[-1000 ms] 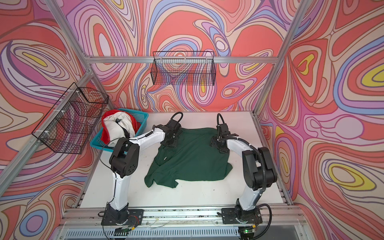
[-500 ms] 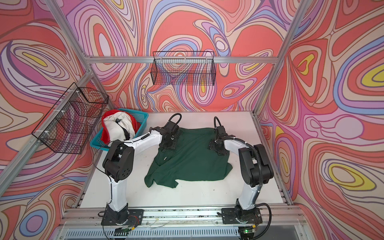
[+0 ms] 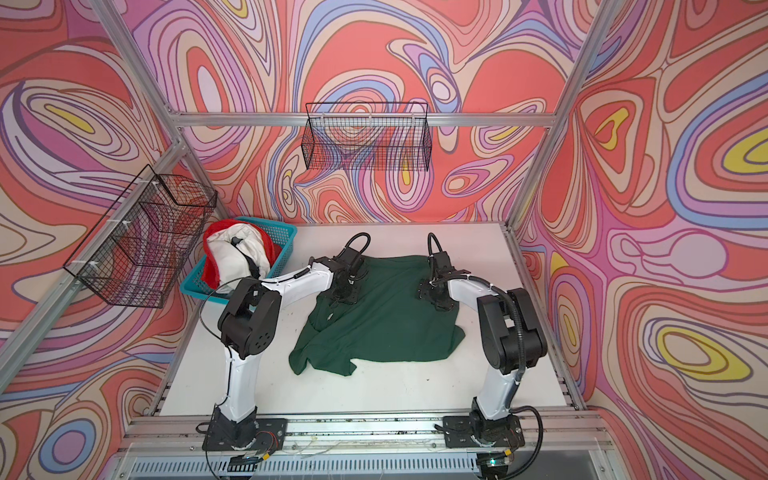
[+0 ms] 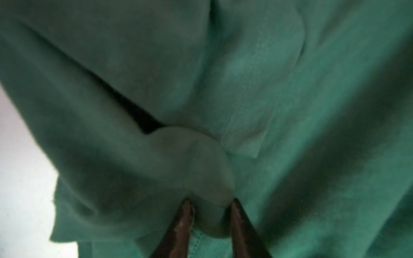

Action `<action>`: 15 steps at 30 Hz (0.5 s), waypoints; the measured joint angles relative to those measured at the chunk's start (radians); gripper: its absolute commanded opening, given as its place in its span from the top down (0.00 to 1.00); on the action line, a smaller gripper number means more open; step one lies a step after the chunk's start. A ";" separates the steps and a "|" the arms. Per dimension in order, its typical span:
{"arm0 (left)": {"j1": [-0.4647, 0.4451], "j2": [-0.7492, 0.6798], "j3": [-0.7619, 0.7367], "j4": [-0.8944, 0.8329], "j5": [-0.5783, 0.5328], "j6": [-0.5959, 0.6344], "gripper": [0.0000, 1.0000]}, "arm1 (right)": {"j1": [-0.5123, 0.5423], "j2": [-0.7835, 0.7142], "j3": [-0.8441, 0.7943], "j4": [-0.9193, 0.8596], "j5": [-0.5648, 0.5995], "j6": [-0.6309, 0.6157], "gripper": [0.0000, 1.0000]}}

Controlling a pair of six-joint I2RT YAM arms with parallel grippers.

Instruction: Fold and stack the t-shirts

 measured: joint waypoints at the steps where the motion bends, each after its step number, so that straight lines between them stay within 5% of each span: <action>1: 0.000 0.001 0.008 -0.004 -0.006 0.001 0.83 | 0.000 0.000 -0.001 0.001 0.000 -0.001 0.15; 6: 0.002 0.002 0.035 -0.011 -0.043 0.006 1.00 | 0.000 0.000 -0.002 0.002 0.000 -0.008 0.15; 15: 0.068 0.001 0.039 -0.029 -0.123 0.010 1.00 | 0.002 0.002 0.000 -0.003 0.002 -0.034 0.15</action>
